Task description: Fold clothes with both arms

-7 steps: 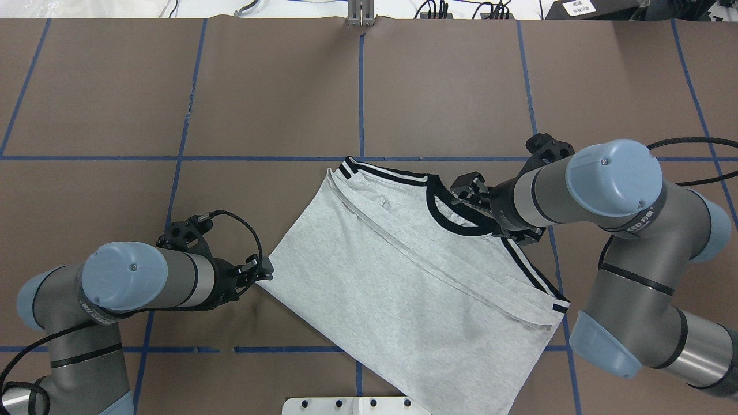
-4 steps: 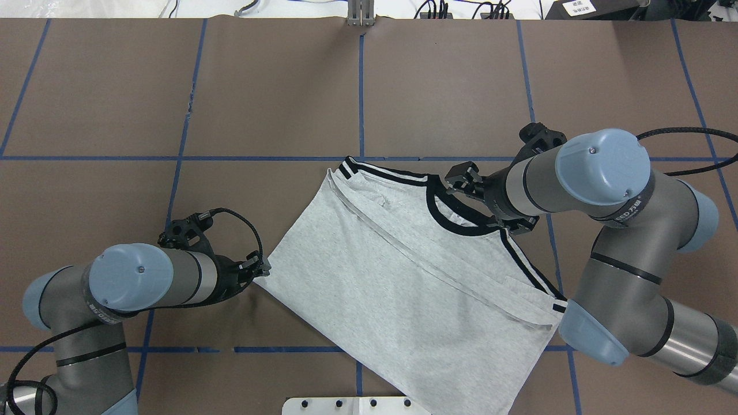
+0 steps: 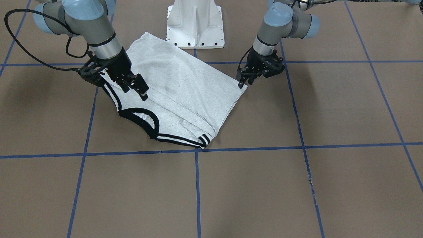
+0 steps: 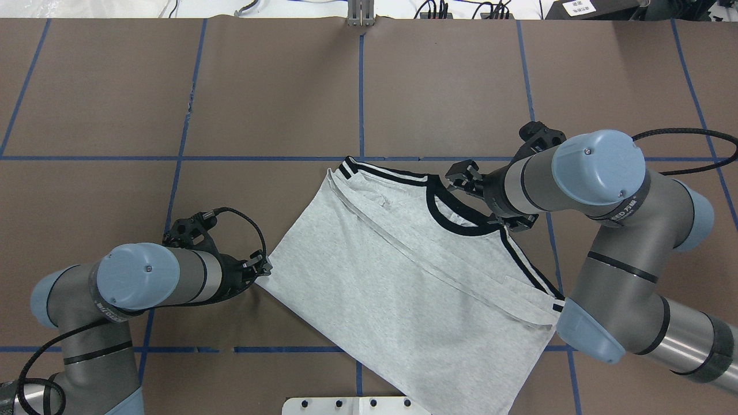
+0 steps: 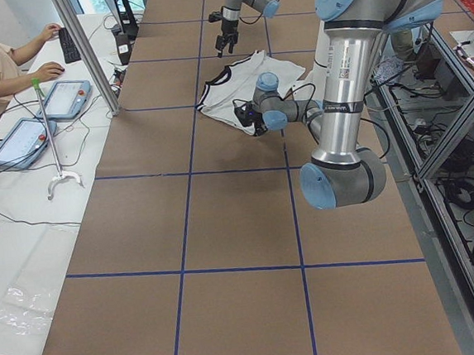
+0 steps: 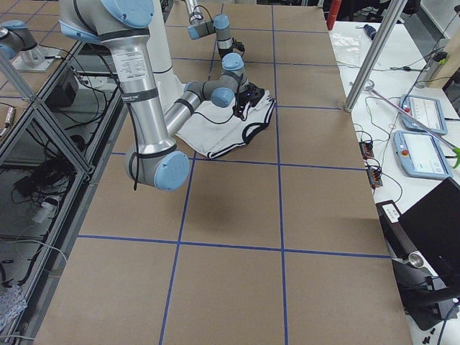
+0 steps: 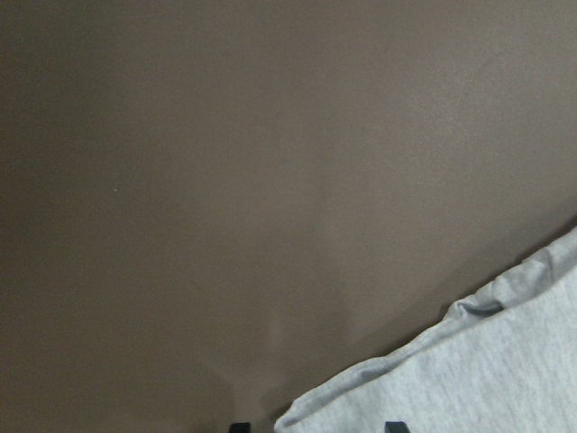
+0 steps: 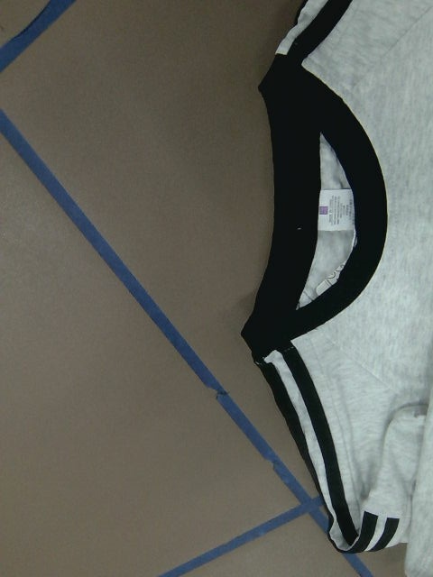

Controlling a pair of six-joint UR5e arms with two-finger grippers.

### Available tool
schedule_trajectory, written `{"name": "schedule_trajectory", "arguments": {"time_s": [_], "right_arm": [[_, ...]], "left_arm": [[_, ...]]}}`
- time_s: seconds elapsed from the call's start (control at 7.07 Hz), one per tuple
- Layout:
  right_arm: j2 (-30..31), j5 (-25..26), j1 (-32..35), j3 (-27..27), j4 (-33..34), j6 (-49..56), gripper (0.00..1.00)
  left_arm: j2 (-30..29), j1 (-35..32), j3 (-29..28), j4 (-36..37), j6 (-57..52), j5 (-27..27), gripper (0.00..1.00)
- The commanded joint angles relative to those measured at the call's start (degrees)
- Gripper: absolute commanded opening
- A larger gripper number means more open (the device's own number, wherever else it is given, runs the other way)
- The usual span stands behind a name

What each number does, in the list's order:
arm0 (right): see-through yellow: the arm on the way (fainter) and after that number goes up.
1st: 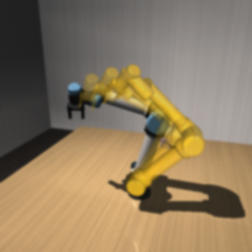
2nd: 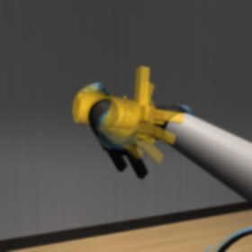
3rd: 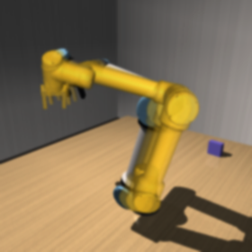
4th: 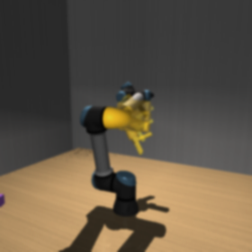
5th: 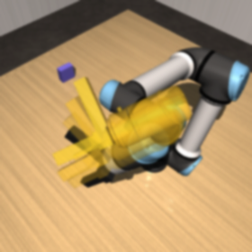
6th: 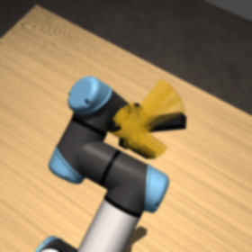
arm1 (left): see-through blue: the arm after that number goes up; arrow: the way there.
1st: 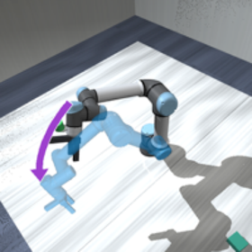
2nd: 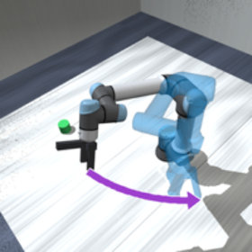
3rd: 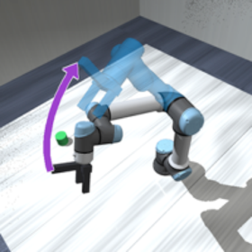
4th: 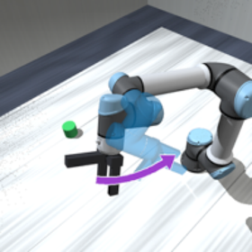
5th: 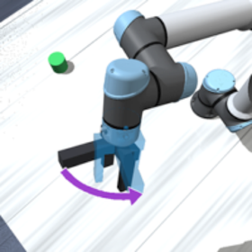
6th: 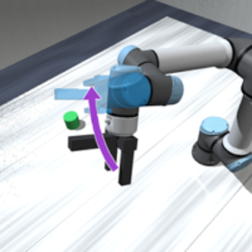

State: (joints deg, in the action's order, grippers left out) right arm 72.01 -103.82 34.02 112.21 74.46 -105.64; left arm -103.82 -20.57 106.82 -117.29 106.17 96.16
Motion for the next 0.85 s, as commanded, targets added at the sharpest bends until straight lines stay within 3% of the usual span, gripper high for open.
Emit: {"name": "schedule_trajectory", "arguments": {"time_s": [0.0,0.14,0.42,0.71], "right_arm": [[-0.03,0.02,0.0,-0.15,-0.02,-0.1,1.0],[-0.03,0.02,0.0,-0.15,-0.02,-0.1,1.0],[-0.03,0.37,0.0,-0.15,0.16,-0.27,1.0],[-0.03,0.37,0.0,-0.15,0.25,-0.27,1.0]], "left_arm": [[-0.42,0.0,-0.12,0.04,0.0,0.0,0.53],[-0.51,0.0,-0.12,0.04,0.0,0.0,0.46],[-0.42,0.0,-0.29,0.13,0.0,-0.62,0.45],[-0.42,0.09,-0.29,0.22,0.0,-0.71,0.54]]}}
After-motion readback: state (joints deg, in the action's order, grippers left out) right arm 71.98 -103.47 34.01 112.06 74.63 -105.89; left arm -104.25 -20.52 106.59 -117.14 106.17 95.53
